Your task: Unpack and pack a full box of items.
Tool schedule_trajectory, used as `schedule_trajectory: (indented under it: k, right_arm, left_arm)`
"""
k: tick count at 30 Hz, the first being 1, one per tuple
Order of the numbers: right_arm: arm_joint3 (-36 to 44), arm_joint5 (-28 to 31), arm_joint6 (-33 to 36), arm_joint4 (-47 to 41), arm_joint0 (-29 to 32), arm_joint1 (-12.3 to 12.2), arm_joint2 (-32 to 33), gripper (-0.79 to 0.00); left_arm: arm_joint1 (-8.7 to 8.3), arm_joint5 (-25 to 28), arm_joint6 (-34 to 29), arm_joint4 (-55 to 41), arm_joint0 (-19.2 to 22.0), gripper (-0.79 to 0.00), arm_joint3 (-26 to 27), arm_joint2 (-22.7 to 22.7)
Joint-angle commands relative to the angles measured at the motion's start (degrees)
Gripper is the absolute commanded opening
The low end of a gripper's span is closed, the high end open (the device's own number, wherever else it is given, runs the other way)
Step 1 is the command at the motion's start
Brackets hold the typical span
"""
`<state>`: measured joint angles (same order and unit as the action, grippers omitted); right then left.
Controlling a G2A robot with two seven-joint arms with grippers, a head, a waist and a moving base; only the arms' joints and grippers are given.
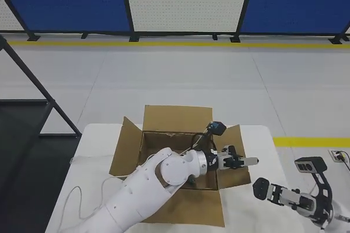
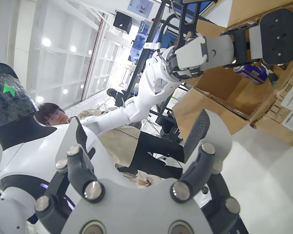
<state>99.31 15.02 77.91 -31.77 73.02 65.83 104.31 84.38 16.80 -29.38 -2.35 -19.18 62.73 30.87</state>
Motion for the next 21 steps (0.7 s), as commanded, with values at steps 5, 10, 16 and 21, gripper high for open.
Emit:
schedule_trajectory:
  k: [5,10,16,21]
  right_arm:
    - [-3.13,-1.48,-1.70,5.02,-2.67,-0.59,-2.27,0.000]
    - [-4.70,-2.03,-1.82,7.16,-4.06,-1.13,-3.59,0.000]
    - [-3.96,-1.15,-2.37,5.93,-3.49,-1.58,-3.43,0.000]
    - [-4.11,-2.46,-5.03,8.92,-3.59,-1.95,-4.56,0.000]
  left_arm:
    - [0.72,1.67,-0.93,-0.79,0.19,0.000,-1.41,1.51]
    - [0.77,1.92,-1.61,0.25,-0.67,0.000,-0.86,3.03]
    - [0.76,1.59,-2.58,1.21,-1.85,0.000,-0.60,4.44]
    - [0.57,2.21,-2.24,1.66,-3.23,0.000,1.19,6.37]
